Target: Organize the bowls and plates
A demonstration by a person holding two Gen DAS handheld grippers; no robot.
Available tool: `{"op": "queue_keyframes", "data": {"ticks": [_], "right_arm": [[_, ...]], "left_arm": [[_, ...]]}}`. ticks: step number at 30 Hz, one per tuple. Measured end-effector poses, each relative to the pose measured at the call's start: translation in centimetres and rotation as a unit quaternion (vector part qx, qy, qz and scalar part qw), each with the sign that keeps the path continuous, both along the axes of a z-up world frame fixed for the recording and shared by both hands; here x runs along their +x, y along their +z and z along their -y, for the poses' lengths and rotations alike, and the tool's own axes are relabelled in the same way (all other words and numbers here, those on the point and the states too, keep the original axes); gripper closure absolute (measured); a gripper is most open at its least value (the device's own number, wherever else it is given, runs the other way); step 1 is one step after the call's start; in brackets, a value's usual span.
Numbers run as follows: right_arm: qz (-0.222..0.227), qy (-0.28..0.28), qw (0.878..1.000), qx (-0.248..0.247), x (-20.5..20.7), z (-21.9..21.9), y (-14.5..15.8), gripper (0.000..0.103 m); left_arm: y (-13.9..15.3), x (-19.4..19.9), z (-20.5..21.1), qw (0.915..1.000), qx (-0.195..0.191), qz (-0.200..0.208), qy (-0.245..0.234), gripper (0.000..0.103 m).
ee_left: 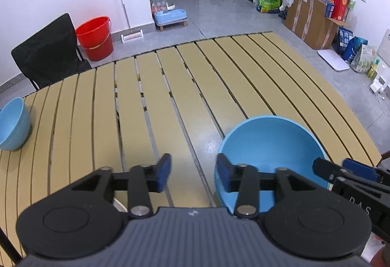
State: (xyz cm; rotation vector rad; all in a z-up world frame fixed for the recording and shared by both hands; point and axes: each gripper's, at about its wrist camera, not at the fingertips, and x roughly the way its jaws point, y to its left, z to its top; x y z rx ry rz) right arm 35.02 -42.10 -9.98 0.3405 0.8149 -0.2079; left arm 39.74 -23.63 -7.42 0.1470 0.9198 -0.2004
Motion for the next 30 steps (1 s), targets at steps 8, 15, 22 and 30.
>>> {"op": "queue_keyframes", "data": {"ticks": [8,15,22,30], "right_arm": [[0.012,0.001,1.000,0.003,-1.2,-0.4,1.3,0.016],[0.015,0.004,1.000,0.002,-1.9,-1.4,2.5,0.000],[0.019,0.019,1.000,-0.004,-2.9,-3.6,3.4,0.000],[0.018,0.040,0.999,-0.011,-3.3,-6.5,4.5,0.000]], "left_arm": [[1.8,-1.2,-1.9,0.9993,0.001,0.034,0.015,0.018],[3.3,-2.3,-4.8,0.9982,-0.011,0.047,0.036,0.000],[4.0,-3.2,-9.0,0.9969,-0.033,0.043,0.058,0.000],[4.9,-4.3,-13.4,0.9935,-0.047,0.047,0.093,0.000]]}}
